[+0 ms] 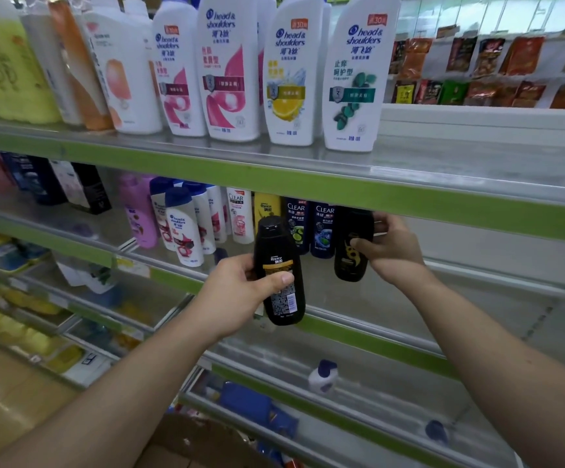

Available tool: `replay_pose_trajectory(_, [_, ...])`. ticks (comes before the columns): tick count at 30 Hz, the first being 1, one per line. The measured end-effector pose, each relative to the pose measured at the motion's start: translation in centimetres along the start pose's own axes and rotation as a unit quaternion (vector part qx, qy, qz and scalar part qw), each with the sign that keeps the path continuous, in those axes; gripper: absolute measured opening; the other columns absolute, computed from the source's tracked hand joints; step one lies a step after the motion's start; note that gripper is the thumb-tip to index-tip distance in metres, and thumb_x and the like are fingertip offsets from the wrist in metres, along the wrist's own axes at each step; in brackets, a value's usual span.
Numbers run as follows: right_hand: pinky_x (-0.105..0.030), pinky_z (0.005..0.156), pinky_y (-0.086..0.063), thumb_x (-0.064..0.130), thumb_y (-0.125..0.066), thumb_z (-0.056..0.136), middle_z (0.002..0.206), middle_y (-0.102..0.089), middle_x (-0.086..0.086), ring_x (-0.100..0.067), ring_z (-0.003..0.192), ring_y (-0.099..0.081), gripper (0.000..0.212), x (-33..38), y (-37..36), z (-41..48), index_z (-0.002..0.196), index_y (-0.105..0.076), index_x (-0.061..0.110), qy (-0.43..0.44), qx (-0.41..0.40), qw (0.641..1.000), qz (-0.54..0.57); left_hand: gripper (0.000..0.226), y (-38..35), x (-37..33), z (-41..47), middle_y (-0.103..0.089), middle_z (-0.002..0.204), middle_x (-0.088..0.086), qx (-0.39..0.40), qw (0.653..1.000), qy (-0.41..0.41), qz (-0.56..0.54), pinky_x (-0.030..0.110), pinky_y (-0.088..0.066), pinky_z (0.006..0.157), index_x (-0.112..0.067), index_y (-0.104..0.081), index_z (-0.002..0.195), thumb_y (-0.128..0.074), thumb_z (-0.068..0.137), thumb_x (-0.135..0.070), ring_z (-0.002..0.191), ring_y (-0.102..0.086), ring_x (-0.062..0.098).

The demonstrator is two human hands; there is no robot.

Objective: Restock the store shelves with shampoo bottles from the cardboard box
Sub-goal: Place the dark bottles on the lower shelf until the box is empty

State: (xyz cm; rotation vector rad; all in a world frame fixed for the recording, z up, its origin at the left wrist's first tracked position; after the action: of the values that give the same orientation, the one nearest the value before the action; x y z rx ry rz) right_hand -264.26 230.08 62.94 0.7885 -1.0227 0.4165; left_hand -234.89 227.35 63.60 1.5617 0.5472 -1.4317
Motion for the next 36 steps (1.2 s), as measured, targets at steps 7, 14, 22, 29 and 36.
replay_pose_trajectory(7, [-0.043,0.087,-0.057,0.017,-0.082,0.078,0.085,-0.058,0.018,-0.025,0.092,-0.069,0.040,0.1,-0.2,-0.2,0.110,-0.058,0.021,0.008,-0.033,0.999,-0.013,0.015,-0.3,-0.1,0.6,-0.075,0.084,-0.025,-0.017,1.000,0.002,0.005,0.004,-0.044,0.055,-0.030,-0.070,0.102,-0.074,0.088,-0.031,0.070,-0.065,-0.012])
replay_pose_trajectory(14, [-0.038,0.083,-0.057,0.022,-0.084,0.076,0.089,-0.058,0.010,-0.025,0.093,-0.068,0.048,0.0,-0.2,-0.2,0.117,-0.061,0.013,0.008,-0.052,0.998,-0.019,0.013,-1.0,-0.4,1.4,-0.076,0.099,-0.014,-0.027,0.999,-0.003,0.021,0.024,-0.050,0.081,-0.034,-0.069,0.102,-0.073,0.089,-0.032,0.094,-0.069,-0.001])
replay_pose_trajectory(22, [-0.015,0.062,-0.048,0.018,-0.086,0.073,0.081,-0.066,0.012,0.003,0.069,-0.064,0.031,-0.8,2.0,-3.2,0.085,-0.061,0.032,-0.020,-0.091,0.994,0.060,0.022,-2.8,-1.4,2.8,-0.073,0.107,-0.015,-0.009,1.000,-0.009,0.008,0.015,-0.049,0.081,-0.032,-0.064,0.112,-0.071,0.092,-0.029,0.098,-0.067,-0.005])
replay_pose_trajectory(29, [-0.020,0.077,-0.058,0.019,-0.086,0.070,0.095,-0.075,0.008,-0.009,0.085,-0.070,0.034,2.2,-2.0,-8.1,0.098,-0.071,0.032,0.001,0.129,0.987,0.096,0.028,-5.5,-2.7,3.9,-0.074,0.111,-0.008,0.016,1.000,-0.019,0.005,0.034,-0.054,0.097,-0.024,-0.064,0.119,-0.072,0.091,-0.025,0.104,-0.069,0.006])
replay_pose_trajectory(36, [-0.008,0.063,-0.049,0.037,-0.082,0.073,0.088,-0.073,0.023,0.006,0.080,-0.067,0.035,2.3,-1.8,-8.5,0.106,-0.070,0.031,0.018,0.092,0.994,0.056,0.022,-7.0,-3.2,4.9,-0.076,0.103,-0.012,0.014,0.999,-0.036,0.019,0.031,-0.057,0.091,-0.030,-0.065,0.109,-0.075,0.089,-0.028,0.096,-0.071,0.001])
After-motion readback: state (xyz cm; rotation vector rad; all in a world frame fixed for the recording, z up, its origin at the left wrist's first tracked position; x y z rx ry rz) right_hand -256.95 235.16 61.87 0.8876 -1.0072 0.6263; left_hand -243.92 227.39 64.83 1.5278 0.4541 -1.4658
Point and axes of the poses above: each hand's wrist, its own z-axis towards the middle knuckle, its own y-axis out of the back of the hand, x = y × z, the point moved 9 cm from there along z, towards the middle knuckle
